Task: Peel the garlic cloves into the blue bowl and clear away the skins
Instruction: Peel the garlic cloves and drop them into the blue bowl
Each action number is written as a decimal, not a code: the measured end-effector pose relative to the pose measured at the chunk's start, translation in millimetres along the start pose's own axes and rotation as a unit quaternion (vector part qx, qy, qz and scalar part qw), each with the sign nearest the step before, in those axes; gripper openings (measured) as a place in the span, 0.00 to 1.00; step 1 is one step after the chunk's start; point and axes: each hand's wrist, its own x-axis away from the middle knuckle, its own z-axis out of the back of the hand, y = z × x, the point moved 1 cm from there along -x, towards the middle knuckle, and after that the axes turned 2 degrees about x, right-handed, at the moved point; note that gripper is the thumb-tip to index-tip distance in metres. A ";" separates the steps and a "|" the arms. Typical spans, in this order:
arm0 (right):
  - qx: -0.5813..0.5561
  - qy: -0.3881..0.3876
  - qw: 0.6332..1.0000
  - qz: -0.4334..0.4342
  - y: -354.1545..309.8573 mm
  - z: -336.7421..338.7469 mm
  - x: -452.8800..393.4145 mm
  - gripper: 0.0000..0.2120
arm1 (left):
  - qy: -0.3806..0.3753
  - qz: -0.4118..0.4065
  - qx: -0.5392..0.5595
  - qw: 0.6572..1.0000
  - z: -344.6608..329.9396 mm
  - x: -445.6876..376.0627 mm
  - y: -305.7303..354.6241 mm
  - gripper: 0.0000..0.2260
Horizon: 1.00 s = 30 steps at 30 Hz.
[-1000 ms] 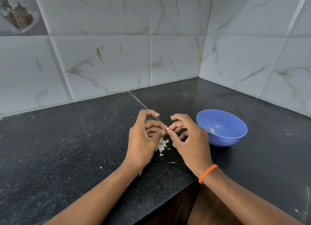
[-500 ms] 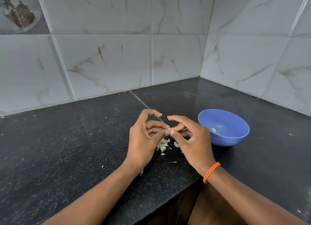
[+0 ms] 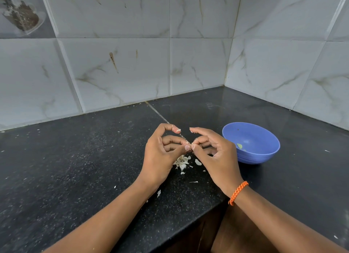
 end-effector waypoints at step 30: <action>0.057 -0.002 0.998 -0.002 -8.5 -8.0 2.8 0.23 | 0.018 -0.037 -0.067 0.997 1.7 0.1 0.4 0.20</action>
